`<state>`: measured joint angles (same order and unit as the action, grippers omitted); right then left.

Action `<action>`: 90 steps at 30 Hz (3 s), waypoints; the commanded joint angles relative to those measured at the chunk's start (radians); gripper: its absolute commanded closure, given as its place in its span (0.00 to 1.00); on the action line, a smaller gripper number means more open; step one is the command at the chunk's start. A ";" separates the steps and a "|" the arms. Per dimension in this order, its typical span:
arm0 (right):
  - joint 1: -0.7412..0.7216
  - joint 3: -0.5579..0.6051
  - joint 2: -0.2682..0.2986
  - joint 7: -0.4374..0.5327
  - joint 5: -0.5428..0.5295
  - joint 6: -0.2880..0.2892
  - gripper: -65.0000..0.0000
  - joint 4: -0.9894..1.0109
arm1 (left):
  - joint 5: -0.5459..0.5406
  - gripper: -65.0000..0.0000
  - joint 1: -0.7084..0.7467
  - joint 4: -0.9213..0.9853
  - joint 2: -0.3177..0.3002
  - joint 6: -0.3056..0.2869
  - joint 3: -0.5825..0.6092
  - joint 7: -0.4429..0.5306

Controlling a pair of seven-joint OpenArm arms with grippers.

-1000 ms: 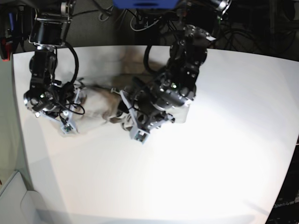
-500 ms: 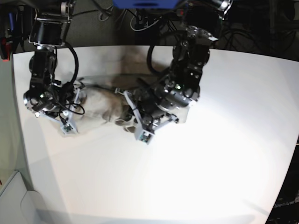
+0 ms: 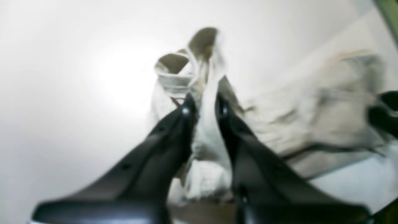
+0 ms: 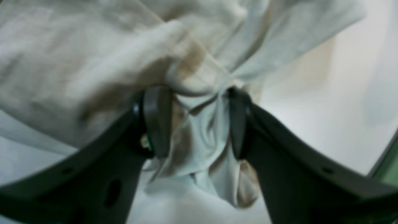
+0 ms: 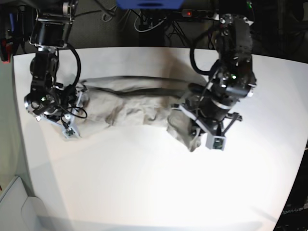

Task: Layout the t-shirt on the table in an organized manner, then fold the t-shirt properly

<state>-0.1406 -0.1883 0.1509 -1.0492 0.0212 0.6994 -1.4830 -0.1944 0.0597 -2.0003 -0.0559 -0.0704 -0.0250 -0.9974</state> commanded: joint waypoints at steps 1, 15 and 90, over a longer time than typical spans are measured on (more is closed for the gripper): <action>-0.024 0.000 0.006 0.013 -0.008 -0.001 0.54 -0.018 | -0.040 1.00 -0.007 -0.029 -0.015 0.002 -0.029 0.030; -0.021 0.000 0.005 0.020 -0.008 -0.001 0.54 -0.015 | -0.290 1.00 -0.002 -0.024 -0.161 0.005 -0.370 0.027; -0.064 -0.007 0.009 -0.039 -0.008 -0.001 0.53 -0.057 | -0.254 0.98 0.035 0.169 -0.094 0.189 0.021 0.200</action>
<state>-0.1844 -0.1925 0.1493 -1.1049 0.0223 0.7010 -1.5158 -0.4274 0.1097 -1.8126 -0.1535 0.1253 -0.0074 -0.8150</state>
